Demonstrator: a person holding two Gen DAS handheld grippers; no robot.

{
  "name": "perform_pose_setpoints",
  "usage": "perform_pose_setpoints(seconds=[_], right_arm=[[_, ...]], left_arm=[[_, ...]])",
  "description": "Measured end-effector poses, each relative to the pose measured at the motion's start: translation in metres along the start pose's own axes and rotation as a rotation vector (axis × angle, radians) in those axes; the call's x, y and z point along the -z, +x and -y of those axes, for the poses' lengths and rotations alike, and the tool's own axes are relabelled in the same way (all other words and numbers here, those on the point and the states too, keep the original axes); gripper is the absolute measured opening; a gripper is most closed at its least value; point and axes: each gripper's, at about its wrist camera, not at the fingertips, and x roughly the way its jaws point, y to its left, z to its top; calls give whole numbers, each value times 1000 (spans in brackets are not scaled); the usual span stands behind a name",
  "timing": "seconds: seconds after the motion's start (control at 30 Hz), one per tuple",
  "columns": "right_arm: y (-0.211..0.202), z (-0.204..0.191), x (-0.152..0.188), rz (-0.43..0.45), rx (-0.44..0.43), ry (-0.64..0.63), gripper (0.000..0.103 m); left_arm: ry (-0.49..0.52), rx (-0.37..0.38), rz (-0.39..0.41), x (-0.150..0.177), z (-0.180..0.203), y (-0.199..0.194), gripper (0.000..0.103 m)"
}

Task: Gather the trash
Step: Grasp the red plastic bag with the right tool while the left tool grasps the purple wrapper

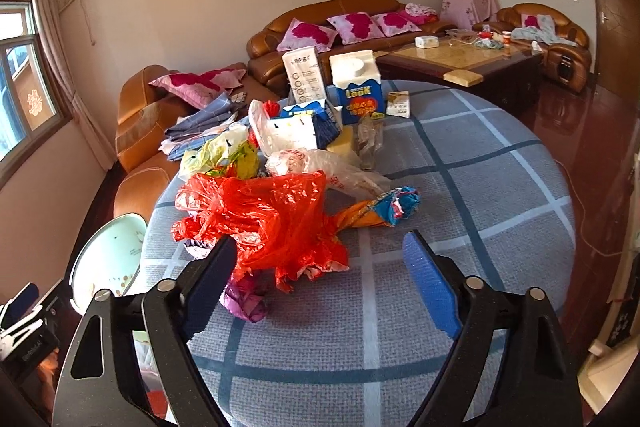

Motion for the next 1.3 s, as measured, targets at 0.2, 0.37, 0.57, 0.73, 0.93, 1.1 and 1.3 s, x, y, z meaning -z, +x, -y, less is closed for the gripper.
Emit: perform_pose_setpoints(seconds=[0.2,0.37,0.57,0.73,0.93,1.1,1.3], right_arm=[[59,-18,-14,-139,-84,-18,90],[84,-28,-14,-181,-143,-37,61],[62,-27,-18,-127,-212,-55,22],[28,-14,-39,26,-170,-43,21],[7,19,-34,109,-43,-2,22],[8,53,-22,93,-8,73,24],[-2,62,-18,106,-6,103,26]], left_arm=[[-3,-30,-27,0,-7,13,96],[-11,-27,-36,-1,-8,19,97],[9,31,-53,-5,14,29,96],[14,71,-69,-12,40,38,95],[5,180,-131,-17,89,58,92],[50,205,-167,-13,133,75,84],[71,198,-240,2,151,96,54]])
